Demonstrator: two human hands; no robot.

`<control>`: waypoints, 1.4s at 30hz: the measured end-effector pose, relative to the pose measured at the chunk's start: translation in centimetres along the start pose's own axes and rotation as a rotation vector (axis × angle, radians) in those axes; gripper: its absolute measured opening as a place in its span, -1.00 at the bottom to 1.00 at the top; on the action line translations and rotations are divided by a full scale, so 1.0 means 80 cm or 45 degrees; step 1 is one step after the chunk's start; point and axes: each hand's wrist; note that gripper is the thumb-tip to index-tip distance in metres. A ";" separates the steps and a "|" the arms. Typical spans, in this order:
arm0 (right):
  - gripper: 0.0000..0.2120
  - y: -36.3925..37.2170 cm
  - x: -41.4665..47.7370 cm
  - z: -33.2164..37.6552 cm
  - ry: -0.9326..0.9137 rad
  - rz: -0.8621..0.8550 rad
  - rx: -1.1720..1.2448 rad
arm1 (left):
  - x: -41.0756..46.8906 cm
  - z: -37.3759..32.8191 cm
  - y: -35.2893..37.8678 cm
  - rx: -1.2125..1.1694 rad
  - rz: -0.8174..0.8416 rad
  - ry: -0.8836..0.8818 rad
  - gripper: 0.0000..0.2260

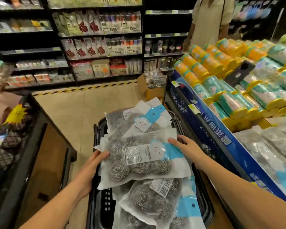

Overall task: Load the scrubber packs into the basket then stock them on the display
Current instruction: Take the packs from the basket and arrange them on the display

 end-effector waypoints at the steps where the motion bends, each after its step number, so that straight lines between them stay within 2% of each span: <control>1: -0.14 0.003 0.025 0.007 0.004 -0.005 -0.025 | 0.036 -0.002 0.000 -0.045 -0.010 0.002 -0.57; 2: -0.13 0.007 0.050 0.012 0.012 -0.006 -0.038 | 0.066 -0.002 -0.003 -0.076 -0.044 -0.010 -0.73; 3: -0.13 0.013 0.075 0.017 0.026 -0.007 -0.050 | 0.097 -0.003 -0.003 -0.080 -0.054 -0.046 -0.72; 5: -0.18 0.027 0.123 0.020 0.062 -0.024 -0.084 | 0.152 -0.005 -0.007 -0.096 -0.008 -0.099 -0.40; 6: -0.21 0.036 0.146 0.020 0.074 -0.038 -0.092 | 0.179 -0.009 -0.009 -0.080 0.011 -0.119 -0.34; 12: -0.24 0.084 0.277 0.003 0.191 -0.113 -0.182 | 0.325 -0.012 -0.011 0.042 0.116 -0.169 -0.24; 13: -0.24 0.091 0.297 -0.005 0.208 -0.121 -0.193 | 0.348 -0.009 -0.010 0.052 0.099 -0.201 -0.28; 15: -0.23 0.103 0.332 -0.021 0.236 -0.116 -0.197 | 0.394 0.006 -0.012 0.071 0.073 -0.226 -0.53; 18: 0.02 0.121 0.383 -0.052 0.248 -0.089 -0.224 | 0.453 0.039 -0.004 0.179 -0.017 -0.297 -0.92; 19: 0.01 0.126 0.402 -0.066 0.261 -0.090 -0.231 | 0.472 0.051 -0.002 0.203 -0.043 -0.301 -0.91; 21: -0.15 0.137 0.439 -0.096 0.272 -0.078 -0.246 | 0.507 0.081 0.002 0.219 -0.031 -0.312 -0.87; 22: -0.15 0.144 0.458 -0.116 0.267 -0.061 -0.261 | 0.521 0.101 0.005 0.228 -0.046 -0.340 -0.85; 25: 0.01 0.163 0.513 -0.174 0.234 -0.002 -0.281 | 0.564 0.161 0.008 0.282 -0.098 -0.375 -0.83; 27: -0.07 0.179 0.545 -0.209 0.249 0.042 -0.289 | 0.589 0.206 0.004 0.275 -0.093 -0.413 -0.87; 29: -0.13 0.194 0.574 -0.240 0.268 0.087 -0.270 | 0.609 0.245 0.000 0.249 -0.129 -0.445 -0.80; 35: -0.01 0.225 0.637 -0.322 0.321 0.140 -0.247 | 0.651 0.324 0.004 0.256 -0.231 -0.486 -0.80; 37: -0.06 0.229 0.649 -0.341 0.308 0.143 -0.271 | 0.660 0.340 0.005 0.247 -0.234 -0.517 -0.78; 39: -0.19 0.232 0.657 -0.355 0.295 0.139 -0.299 | 0.663 0.345 0.008 0.252 -0.239 -0.514 -0.68; 42: -0.16 0.234 0.670 -0.362 0.286 0.130 -0.297 | 0.670 0.344 0.009 0.254 -0.209 -0.523 -0.51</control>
Point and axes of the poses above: each hand's wrist, its own x-axis towards the middle knuckle, its own y-axis out of the palm, z = x × y, and after that the axes turned 6 degrees about -z, right-handed
